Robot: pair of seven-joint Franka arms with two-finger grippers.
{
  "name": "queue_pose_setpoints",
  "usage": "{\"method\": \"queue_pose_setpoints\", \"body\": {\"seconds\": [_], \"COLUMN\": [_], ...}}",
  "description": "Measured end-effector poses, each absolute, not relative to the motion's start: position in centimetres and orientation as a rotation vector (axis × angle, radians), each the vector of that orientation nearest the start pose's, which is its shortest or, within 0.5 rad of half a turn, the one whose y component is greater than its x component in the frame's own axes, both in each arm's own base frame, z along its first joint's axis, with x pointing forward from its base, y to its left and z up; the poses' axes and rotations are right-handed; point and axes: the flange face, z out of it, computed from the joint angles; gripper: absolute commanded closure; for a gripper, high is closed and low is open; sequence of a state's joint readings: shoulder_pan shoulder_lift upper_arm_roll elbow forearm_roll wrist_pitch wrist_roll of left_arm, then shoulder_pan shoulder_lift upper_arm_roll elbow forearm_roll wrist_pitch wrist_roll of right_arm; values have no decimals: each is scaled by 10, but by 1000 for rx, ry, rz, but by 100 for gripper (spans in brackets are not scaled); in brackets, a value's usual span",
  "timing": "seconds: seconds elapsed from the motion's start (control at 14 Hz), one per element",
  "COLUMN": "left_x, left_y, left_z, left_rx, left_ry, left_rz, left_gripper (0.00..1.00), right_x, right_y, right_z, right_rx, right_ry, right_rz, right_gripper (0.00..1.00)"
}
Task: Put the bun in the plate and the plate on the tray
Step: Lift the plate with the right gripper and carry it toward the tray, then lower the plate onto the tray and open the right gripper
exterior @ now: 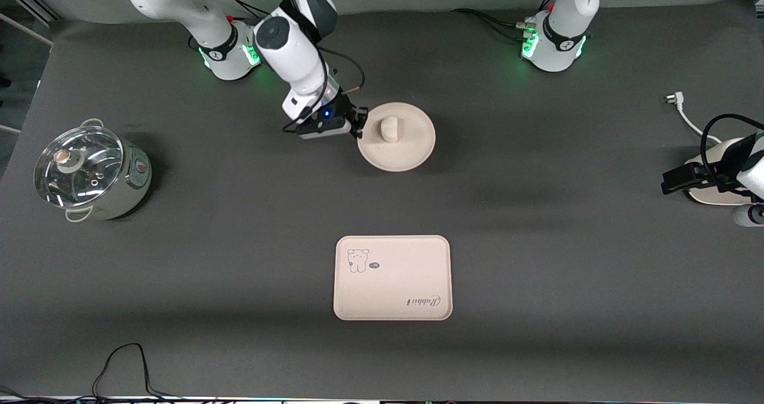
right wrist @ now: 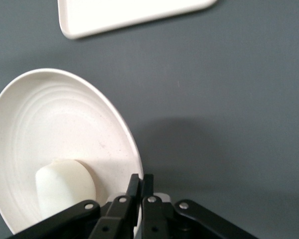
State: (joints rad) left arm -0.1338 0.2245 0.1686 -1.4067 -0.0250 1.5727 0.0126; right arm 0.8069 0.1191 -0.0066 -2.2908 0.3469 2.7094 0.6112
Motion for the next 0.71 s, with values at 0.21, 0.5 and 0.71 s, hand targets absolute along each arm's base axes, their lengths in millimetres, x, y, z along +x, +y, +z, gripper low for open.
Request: {"method": "queue_pose_setpoints", "body": {"seconds": [0.21,0.5,0.71], "left_x": [620,620,620], "left_y": [7,7,7], "left_z": [571,571,571], "left_rx": [-3129,-3129,-3129], "left_ry": [-31,-31,-30], "left_rz": [87,87,87], "left_gripper": [0,0,0], "right_x": [460,563,623], "right_y": [401,407,406], "right_z": [334,327,323], "right_rx": [-2777,-2754,-2768], "right_ry": [187,217,223], "right_rz": [-166,-215,-243], "right_gripper": [98,98,98]}}
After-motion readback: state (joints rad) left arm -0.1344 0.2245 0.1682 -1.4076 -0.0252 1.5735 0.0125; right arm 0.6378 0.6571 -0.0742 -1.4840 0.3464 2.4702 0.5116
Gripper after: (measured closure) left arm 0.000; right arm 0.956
